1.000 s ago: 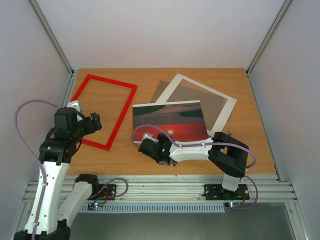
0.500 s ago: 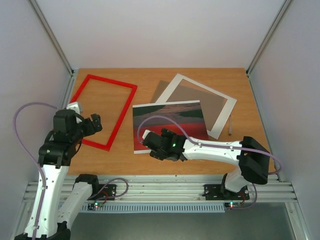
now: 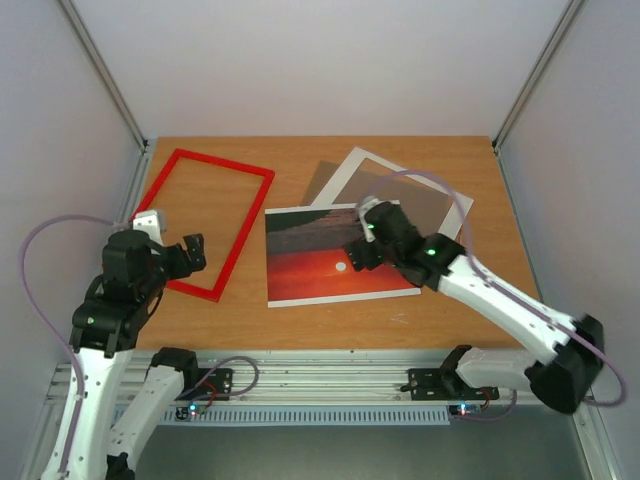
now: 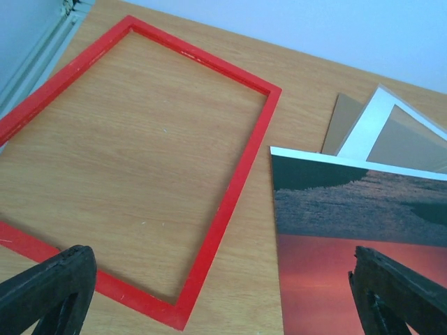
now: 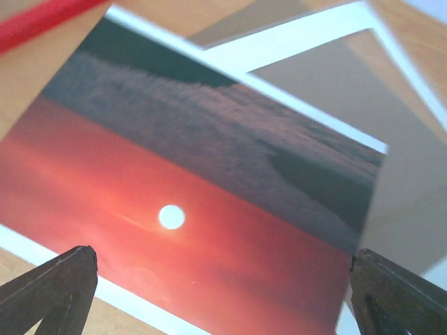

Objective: Take the photo out of the frame

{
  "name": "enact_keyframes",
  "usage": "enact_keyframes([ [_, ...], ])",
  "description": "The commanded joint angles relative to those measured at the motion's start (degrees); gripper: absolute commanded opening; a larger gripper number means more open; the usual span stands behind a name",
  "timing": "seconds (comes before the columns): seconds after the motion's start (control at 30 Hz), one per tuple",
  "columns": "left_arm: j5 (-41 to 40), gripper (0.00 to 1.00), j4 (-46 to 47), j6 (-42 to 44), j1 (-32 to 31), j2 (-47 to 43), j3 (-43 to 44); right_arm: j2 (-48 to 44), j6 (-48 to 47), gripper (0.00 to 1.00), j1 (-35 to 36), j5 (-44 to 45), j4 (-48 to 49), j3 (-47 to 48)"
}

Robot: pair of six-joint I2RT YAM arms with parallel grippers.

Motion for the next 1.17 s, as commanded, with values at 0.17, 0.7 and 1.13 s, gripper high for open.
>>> enact_keyframes([
  [0.17,-3.1,0.99,4.1,0.5,-0.3,-6.4,-1.2,-21.7,13.0,0.98,-7.3,10.9,-9.9,-4.5],
  [0.7,-6.2,0.99,4.5,-0.2,-0.3,-17.4,-3.7,-43.0,19.0,0.98,-7.2,17.9,-15.1,-10.4],
  [1.13,-4.2,0.99,4.3,0.2,-0.1,-16.2,-3.9,-46.4,19.0,0.98,-7.3,15.7,-15.1,-11.6],
])
